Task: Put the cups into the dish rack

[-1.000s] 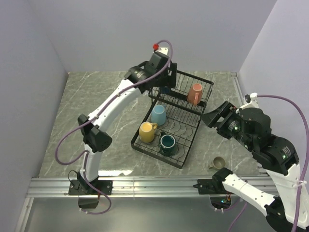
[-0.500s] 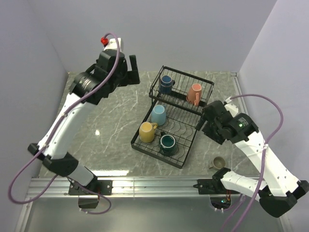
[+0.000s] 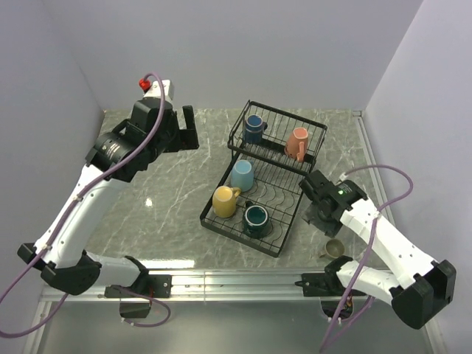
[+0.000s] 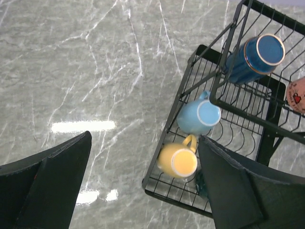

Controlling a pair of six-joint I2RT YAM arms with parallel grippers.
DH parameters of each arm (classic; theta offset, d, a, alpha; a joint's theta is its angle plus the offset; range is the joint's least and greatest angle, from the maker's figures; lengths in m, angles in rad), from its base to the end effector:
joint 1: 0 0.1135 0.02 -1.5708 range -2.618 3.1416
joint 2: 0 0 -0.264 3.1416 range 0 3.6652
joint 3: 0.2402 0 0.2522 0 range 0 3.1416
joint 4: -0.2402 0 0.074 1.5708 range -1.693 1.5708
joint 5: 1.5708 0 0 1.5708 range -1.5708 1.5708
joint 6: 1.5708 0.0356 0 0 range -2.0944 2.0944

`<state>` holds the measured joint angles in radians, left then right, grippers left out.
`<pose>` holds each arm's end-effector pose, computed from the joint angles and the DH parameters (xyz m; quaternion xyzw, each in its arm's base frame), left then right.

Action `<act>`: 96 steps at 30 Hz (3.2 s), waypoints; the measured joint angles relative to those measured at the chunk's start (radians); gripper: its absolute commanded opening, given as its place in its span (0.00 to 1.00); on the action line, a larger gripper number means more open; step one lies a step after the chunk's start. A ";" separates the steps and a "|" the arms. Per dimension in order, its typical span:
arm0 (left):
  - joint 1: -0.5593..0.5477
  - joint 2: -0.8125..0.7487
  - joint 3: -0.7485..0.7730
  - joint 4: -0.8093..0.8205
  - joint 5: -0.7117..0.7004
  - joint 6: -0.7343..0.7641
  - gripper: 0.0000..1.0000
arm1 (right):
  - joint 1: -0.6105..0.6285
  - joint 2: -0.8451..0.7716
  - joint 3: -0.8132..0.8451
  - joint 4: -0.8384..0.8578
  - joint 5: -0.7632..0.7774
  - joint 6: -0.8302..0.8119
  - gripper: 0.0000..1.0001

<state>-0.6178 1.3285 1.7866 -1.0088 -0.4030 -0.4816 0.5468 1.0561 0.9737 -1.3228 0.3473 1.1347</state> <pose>0.2044 -0.1281 0.4761 -0.0393 0.8597 -0.1010 0.4991 0.1403 0.0712 0.2769 0.2981 0.9353 -0.0541 0.1826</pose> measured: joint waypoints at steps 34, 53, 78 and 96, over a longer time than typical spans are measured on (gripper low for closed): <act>0.002 -0.159 -0.145 -0.076 0.060 -0.067 0.99 | -0.243 -0.021 -0.335 0.251 -0.023 -0.019 0.36; 0.002 -0.185 -0.146 -0.119 0.039 -0.144 0.99 | -0.245 -0.011 -0.344 0.282 -0.041 -0.124 0.00; 0.053 -0.072 -0.083 0.222 0.694 -0.267 0.99 | -0.246 -0.409 0.030 0.362 -0.405 -0.014 0.00; 0.217 -0.150 -0.676 1.376 1.326 -1.048 0.99 | -0.228 -0.285 -0.020 1.339 -0.798 0.257 0.00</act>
<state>-0.4004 1.1790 1.1103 0.3676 0.9234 -1.5299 0.3187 0.7715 0.9535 0.0158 -0.4507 1.3914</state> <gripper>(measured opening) 0.994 0.035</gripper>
